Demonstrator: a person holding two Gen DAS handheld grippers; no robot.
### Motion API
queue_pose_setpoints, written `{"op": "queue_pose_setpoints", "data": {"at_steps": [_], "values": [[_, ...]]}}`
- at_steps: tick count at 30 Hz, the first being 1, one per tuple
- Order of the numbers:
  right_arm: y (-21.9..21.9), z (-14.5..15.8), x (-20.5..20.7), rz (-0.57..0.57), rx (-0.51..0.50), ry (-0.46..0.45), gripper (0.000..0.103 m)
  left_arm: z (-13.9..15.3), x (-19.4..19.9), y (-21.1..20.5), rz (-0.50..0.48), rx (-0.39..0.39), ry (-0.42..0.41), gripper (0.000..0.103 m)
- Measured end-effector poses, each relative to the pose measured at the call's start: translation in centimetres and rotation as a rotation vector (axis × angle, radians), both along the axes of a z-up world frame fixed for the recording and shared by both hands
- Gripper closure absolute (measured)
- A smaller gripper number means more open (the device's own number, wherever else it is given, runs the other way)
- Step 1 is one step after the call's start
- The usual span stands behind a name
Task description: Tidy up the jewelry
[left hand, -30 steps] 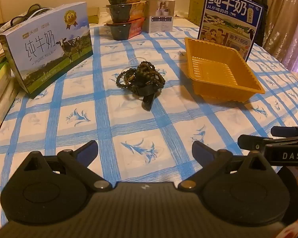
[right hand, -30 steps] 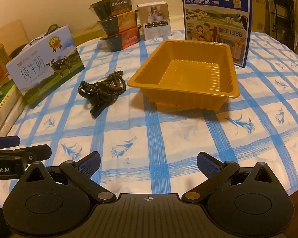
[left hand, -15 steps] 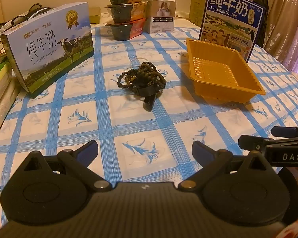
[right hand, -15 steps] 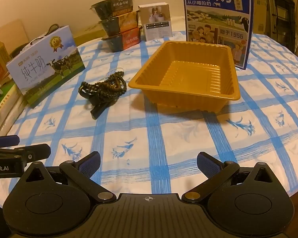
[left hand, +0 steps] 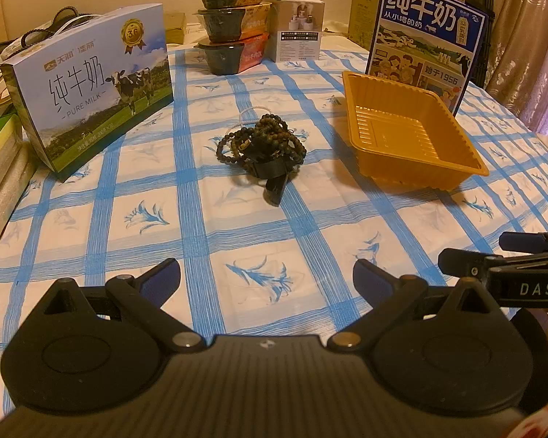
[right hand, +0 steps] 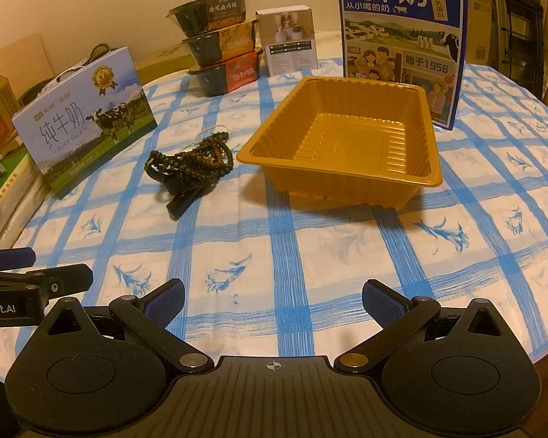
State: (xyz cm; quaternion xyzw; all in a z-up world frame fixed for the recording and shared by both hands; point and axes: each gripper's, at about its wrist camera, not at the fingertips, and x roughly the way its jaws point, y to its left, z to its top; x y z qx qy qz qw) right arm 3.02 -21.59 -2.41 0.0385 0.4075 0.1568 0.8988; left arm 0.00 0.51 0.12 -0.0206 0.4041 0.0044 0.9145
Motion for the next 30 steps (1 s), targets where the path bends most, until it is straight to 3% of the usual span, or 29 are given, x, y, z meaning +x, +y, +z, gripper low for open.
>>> {"op": "queue_pose_setpoints", "data": {"at_steps": [30], "values": [[0.15, 0.02, -0.01, 0.0, -0.002, -0.003, 0.0, 0.01, 0.06, 0.09, 0.001, -0.001, -0.001, 0.003]]}}
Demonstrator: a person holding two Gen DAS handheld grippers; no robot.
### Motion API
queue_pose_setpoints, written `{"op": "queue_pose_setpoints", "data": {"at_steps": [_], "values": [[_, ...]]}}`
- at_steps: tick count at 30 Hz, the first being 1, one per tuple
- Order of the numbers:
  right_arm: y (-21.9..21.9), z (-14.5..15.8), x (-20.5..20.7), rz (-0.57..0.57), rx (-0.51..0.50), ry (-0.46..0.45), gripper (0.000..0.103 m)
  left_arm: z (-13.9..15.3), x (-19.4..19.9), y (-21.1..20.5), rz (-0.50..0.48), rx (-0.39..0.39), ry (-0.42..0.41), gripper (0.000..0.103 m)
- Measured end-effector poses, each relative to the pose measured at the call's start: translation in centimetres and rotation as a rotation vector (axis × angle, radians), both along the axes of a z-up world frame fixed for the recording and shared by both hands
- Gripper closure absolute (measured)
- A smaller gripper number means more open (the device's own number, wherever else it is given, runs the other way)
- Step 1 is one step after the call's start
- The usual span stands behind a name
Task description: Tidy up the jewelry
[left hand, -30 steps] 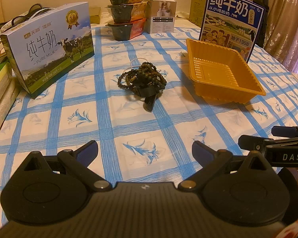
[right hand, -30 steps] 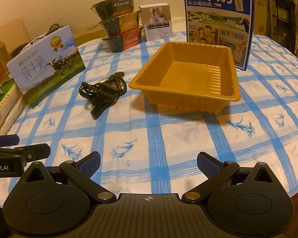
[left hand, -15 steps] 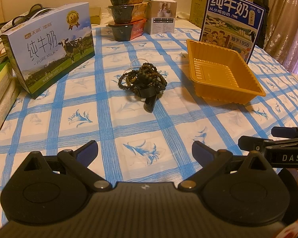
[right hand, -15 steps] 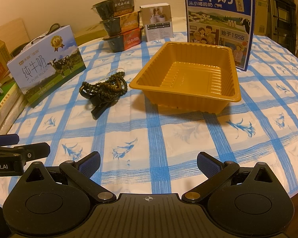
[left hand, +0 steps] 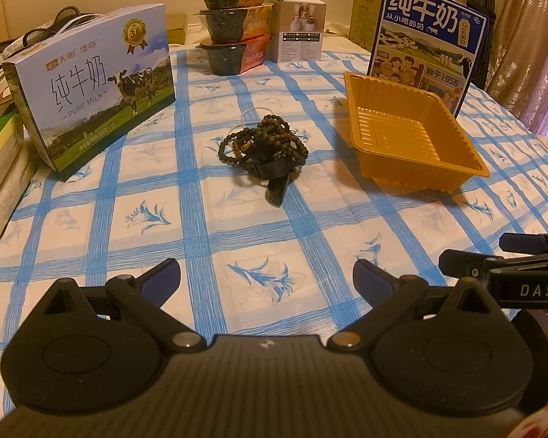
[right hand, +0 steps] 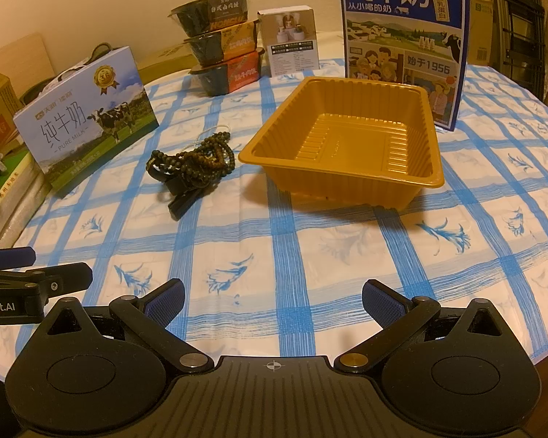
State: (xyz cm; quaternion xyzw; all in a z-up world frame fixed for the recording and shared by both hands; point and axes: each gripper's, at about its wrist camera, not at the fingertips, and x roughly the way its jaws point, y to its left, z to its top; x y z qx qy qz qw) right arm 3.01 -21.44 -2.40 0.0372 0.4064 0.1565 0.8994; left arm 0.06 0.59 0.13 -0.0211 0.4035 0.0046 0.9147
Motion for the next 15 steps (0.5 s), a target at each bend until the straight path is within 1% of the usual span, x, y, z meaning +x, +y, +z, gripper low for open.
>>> {"op": "queue_pose_setpoints", "data": {"at_steps": [15], "values": [[0.08, -0.03, 0.03, 0.0, 0.0, 0.0, 0.0, 0.0, 0.01, 0.08, 0.0, 0.0, 0.0, 0.003]]}}
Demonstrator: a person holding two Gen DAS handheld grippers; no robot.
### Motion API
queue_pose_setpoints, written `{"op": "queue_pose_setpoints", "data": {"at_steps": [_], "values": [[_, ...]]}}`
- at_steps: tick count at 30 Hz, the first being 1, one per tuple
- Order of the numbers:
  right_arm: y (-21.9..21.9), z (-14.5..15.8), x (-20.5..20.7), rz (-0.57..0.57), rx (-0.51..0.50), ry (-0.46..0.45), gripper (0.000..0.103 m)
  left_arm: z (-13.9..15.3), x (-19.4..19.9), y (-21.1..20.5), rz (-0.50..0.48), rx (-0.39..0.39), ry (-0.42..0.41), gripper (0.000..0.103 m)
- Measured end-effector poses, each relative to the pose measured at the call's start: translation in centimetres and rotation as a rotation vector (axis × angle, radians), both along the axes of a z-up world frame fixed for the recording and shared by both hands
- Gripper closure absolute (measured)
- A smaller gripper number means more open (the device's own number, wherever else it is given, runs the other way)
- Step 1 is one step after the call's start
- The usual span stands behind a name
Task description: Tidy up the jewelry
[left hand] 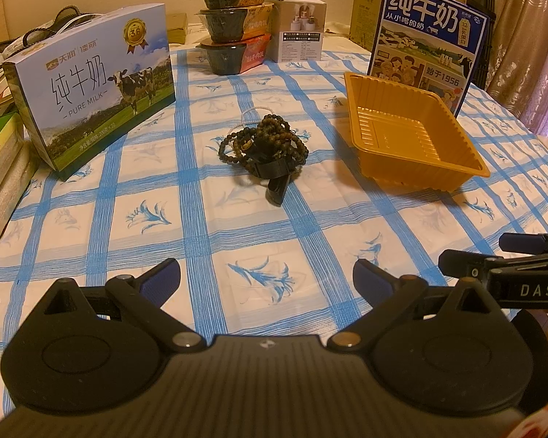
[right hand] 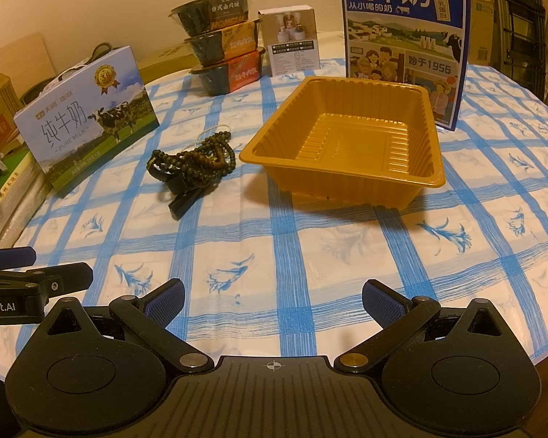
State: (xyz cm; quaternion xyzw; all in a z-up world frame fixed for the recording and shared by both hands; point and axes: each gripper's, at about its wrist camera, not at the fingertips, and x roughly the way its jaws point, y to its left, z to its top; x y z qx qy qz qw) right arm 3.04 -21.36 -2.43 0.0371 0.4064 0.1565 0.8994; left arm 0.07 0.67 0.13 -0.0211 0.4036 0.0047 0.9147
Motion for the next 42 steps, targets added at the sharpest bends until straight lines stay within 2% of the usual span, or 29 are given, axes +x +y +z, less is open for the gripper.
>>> {"op": "queue_pose_setpoints", "data": {"at_steps": [21, 33, 42], "values": [[-0.3, 0.2, 0.2, -0.01, 0.011, -0.007, 0.0, 0.1, 0.0, 0.7, -0.001, 0.0, -0.004, 0.003], [-3.9, -0.5, 1.7, -0.148, 0.11, -0.066, 0.0, -1.2, 1.2, 0.2, -0.016, 0.016, -0.026, 0.003], [-7.8, -1.6, 3.9, -0.292, 0.113, -0.153, 0.0, -1.9, 4.1, -0.3, -0.028, 0.033, -0.058, 0.003]]}}
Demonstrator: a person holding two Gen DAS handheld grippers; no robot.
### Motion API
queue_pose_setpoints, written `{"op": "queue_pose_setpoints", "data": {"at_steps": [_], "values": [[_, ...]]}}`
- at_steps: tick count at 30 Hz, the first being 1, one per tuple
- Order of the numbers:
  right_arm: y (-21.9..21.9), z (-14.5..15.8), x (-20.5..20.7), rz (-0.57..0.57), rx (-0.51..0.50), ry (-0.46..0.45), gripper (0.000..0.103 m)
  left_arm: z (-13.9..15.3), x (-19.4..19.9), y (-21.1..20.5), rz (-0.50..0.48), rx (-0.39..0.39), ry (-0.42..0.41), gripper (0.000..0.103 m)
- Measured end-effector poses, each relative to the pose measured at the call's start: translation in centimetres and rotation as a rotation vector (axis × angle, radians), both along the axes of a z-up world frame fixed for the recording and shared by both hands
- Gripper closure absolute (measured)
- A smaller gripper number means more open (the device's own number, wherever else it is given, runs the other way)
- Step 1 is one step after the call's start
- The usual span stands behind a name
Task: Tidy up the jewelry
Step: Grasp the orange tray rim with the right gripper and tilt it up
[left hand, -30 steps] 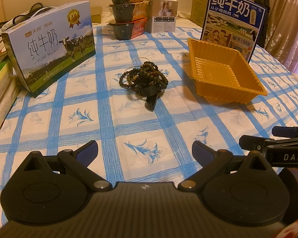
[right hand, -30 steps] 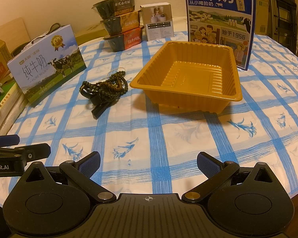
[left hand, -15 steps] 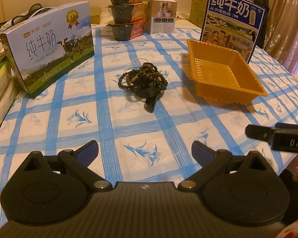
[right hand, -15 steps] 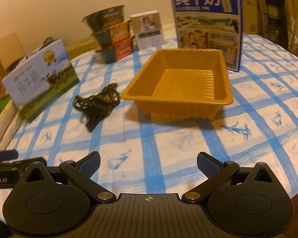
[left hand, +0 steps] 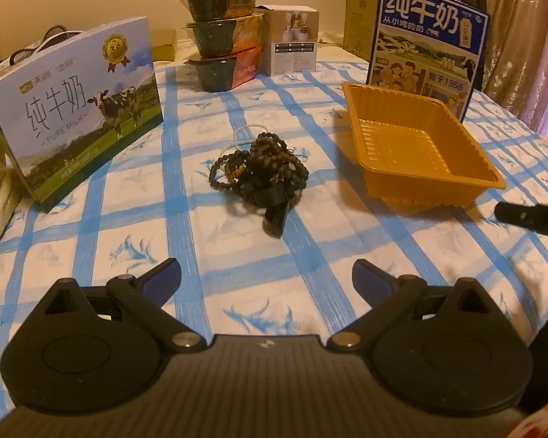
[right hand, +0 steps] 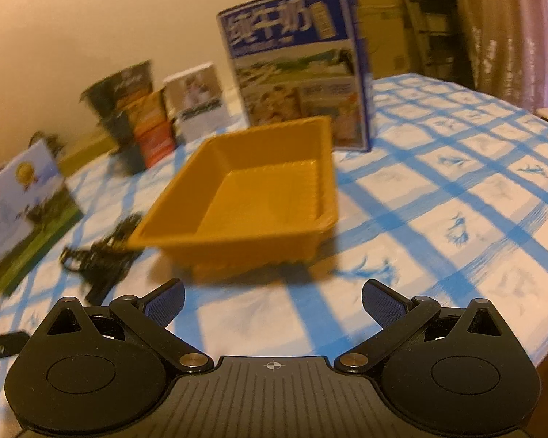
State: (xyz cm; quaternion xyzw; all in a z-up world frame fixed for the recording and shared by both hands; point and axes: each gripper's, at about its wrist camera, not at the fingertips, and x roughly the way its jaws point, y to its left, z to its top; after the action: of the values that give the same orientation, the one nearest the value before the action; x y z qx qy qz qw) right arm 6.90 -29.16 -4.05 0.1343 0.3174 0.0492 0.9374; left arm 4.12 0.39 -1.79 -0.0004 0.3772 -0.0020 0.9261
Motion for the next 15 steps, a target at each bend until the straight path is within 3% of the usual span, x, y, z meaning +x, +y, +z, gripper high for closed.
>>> {"op": "queue_pose_setpoints", "data": {"at_steps": [7, 10, 15], "values": [[-1.9, -1.0, 2.8, -0.139, 0.04, -0.079, 0.001, -0.7, 2.7, -0.5, -0.013, 0.02, -0.017, 0.005], [-1.8, -1.6, 4.2, -0.175, 0.052, -0.099, 0.015, -0.8, 4.0, -0.8, -0.016, 0.022, -0.031, 0.006], [-1.5, -3.1, 6.4, -0.241, 0.078, -0.106, 0.028, -1.1, 5.7, -0.8, -0.01, 0.021, -0.055, 0.007]]}}
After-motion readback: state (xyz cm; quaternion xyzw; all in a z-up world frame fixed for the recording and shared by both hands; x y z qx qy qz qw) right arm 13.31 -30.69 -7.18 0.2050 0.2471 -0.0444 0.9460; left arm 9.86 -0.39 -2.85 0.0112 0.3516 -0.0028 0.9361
